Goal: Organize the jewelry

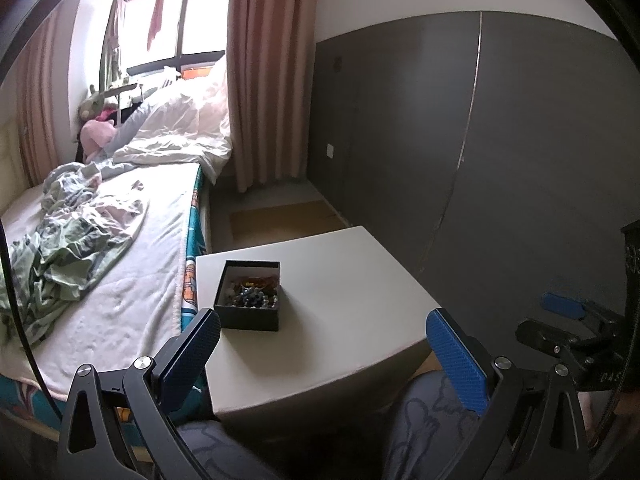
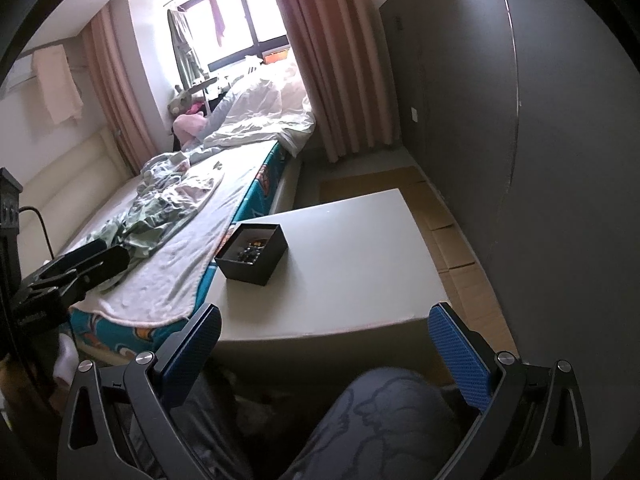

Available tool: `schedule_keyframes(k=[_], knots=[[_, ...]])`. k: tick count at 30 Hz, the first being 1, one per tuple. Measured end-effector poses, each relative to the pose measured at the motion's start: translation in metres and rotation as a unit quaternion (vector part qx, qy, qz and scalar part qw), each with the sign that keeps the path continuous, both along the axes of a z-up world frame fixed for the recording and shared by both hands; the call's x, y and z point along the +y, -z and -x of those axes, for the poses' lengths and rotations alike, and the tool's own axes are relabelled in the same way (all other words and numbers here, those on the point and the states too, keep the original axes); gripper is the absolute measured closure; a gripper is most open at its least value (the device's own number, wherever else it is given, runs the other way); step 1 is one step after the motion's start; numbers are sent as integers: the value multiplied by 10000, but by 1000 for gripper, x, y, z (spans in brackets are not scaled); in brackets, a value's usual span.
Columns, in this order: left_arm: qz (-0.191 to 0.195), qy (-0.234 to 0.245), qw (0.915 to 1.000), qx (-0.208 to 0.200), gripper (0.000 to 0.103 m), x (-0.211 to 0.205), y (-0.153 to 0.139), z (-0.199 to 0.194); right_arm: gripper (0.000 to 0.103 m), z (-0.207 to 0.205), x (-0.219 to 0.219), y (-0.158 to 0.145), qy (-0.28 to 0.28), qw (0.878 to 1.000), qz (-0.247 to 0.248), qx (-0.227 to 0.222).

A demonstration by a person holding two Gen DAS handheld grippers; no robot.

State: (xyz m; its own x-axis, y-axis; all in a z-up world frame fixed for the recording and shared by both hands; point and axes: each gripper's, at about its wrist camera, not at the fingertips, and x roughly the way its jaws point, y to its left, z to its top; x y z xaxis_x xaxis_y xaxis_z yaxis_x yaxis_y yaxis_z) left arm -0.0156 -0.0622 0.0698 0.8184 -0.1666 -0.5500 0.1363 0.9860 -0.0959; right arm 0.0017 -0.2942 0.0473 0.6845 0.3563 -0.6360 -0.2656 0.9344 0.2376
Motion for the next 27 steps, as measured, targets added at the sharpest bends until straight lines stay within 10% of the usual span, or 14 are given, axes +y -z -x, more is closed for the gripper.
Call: schedule_keyframes(k=[27], knots=[[62,-148,9997,-174,0,4,-6,10,0,3,-5,-5,118,9999,-111,-4]])
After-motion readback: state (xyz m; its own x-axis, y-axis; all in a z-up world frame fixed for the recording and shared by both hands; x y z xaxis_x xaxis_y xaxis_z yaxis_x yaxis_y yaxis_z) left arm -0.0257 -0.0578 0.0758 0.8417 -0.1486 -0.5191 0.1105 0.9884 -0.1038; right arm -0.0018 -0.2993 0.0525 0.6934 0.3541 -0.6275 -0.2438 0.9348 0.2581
